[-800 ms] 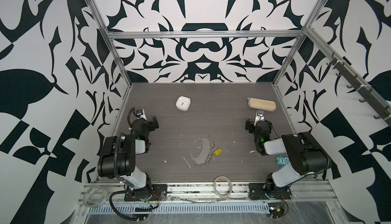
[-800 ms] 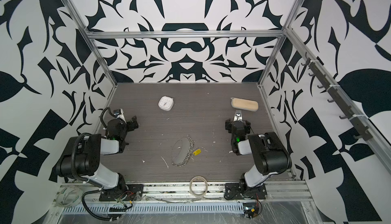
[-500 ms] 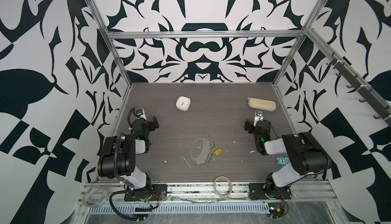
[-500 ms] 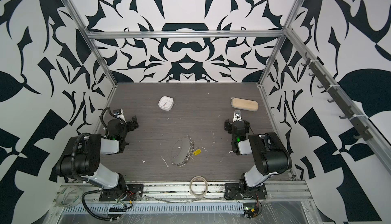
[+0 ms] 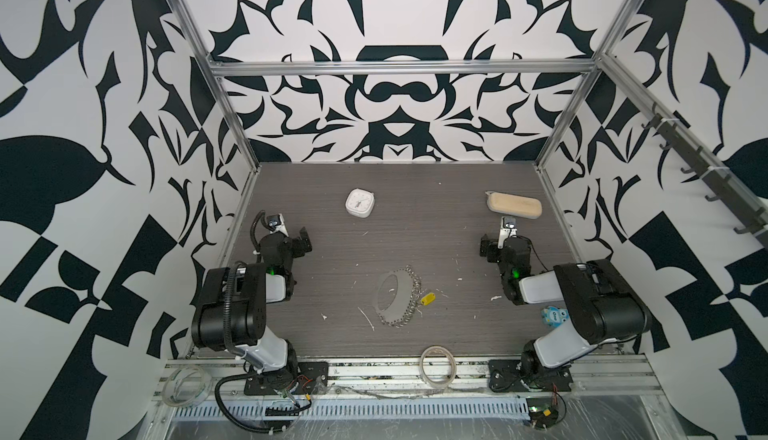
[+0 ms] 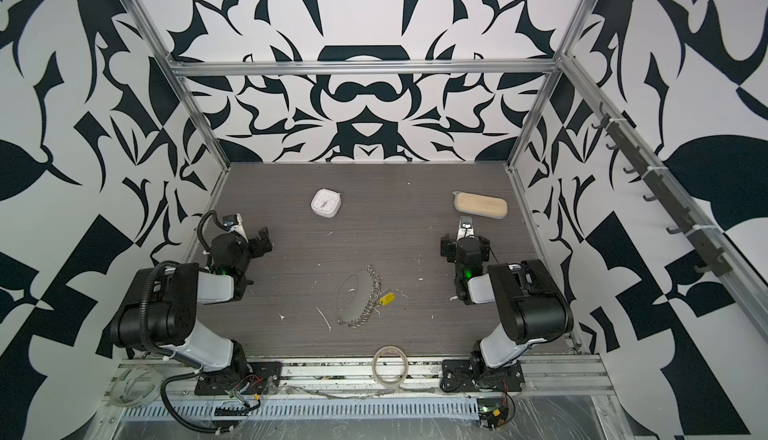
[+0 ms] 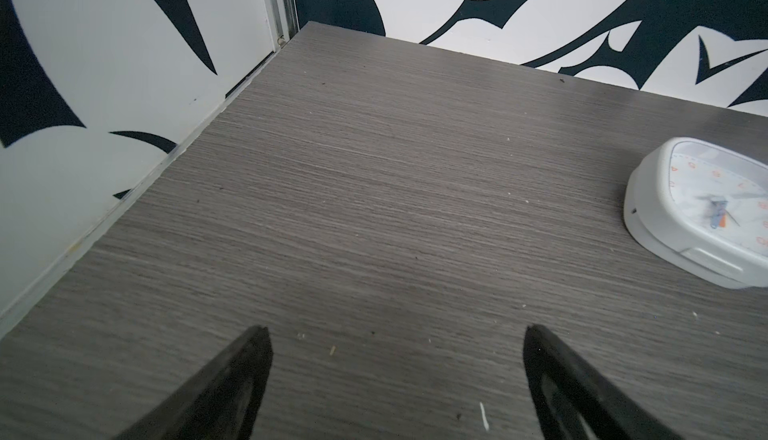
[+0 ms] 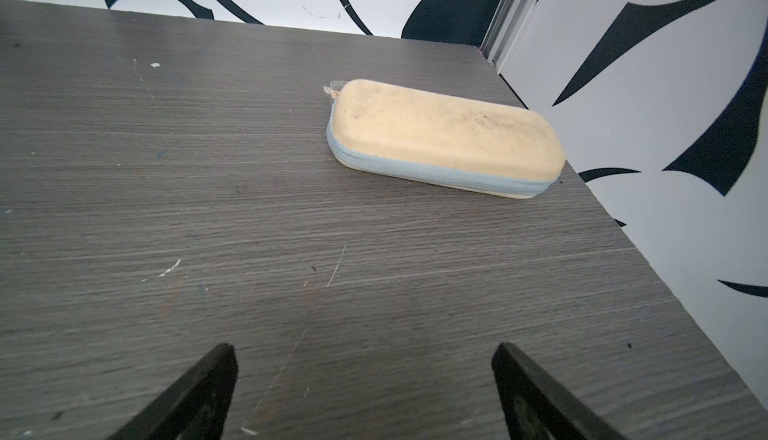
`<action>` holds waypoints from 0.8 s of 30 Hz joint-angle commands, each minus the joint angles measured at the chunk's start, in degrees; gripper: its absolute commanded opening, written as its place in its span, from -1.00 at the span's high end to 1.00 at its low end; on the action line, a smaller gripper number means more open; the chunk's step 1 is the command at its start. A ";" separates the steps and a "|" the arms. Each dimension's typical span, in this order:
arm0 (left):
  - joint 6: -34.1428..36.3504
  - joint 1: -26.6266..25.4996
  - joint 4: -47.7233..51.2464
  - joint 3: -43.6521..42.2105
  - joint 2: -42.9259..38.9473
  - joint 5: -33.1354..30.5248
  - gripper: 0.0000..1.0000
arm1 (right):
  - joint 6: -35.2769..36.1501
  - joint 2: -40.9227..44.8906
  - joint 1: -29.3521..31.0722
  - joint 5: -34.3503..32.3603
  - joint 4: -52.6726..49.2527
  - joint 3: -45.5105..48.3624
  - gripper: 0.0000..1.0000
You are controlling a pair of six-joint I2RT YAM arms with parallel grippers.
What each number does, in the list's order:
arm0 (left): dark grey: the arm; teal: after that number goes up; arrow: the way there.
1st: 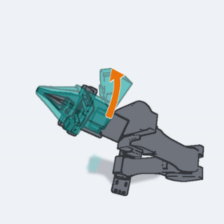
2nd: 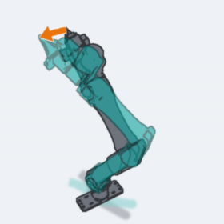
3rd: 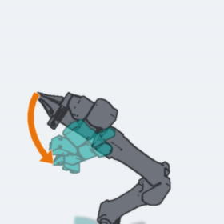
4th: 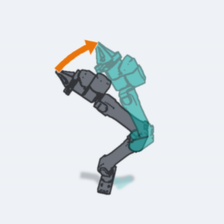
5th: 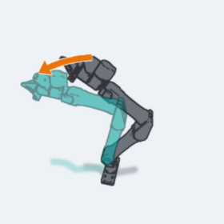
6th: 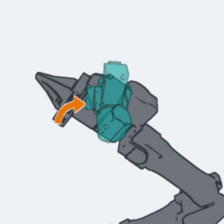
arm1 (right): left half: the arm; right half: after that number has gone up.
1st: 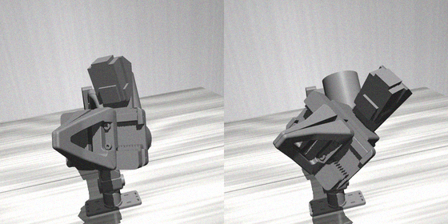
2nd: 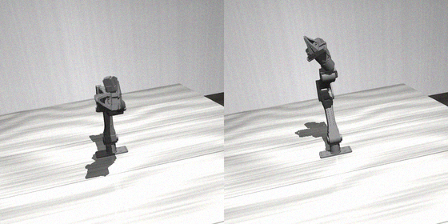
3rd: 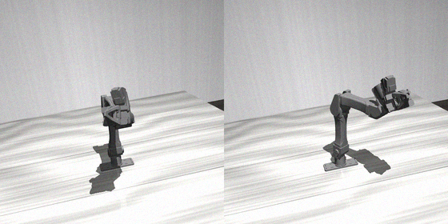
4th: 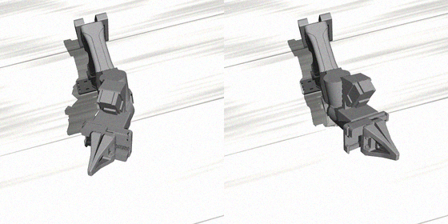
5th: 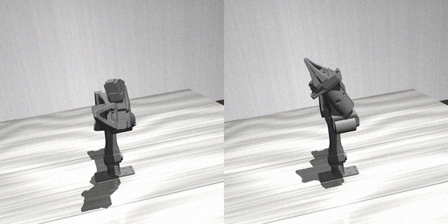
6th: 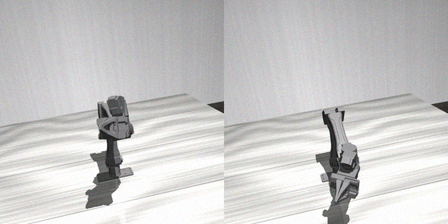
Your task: Remove the keys from the keyring
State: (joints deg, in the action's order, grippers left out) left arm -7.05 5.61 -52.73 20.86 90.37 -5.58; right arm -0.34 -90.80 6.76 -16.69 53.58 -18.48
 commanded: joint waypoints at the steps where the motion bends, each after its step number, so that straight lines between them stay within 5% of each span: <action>1: -0.51 -0.17 -1.17 0.14 -0.92 -0.43 -0.98 | 0.34 1.42 0.01 0.10 0.73 -1.18 -0.99; 6: 2.26 -1.01 -0.56 0.23 -2.23 3.93 -0.98 | 2.31 2.51 0.00 4.88 0.86 -0.85 -1.00; 12: 7.95 -5.64 18.86 5.15 -14.17 7.99 -0.98 | 7.60 17.65 0.45 20.90 -8.05 2.21 -0.98; 17: 12.26 -10.47 36.07 11.29 -20.34 19.07 -0.99 | 24.56 24.75 9.33 26.86 -17.90 1.25 -0.96; 24: 24.59 -17.42 54.77 13.77 -25.13 28.62 -0.98 | 44.49 27.66 23.02 30.00 -48.68 -8.60 -0.96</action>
State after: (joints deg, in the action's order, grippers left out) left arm 10.17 -10.24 -11.49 34.22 66.78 16.16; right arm 32.47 -65.34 26.55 10.90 19.79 -23.03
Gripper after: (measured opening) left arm 0.992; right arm 0.981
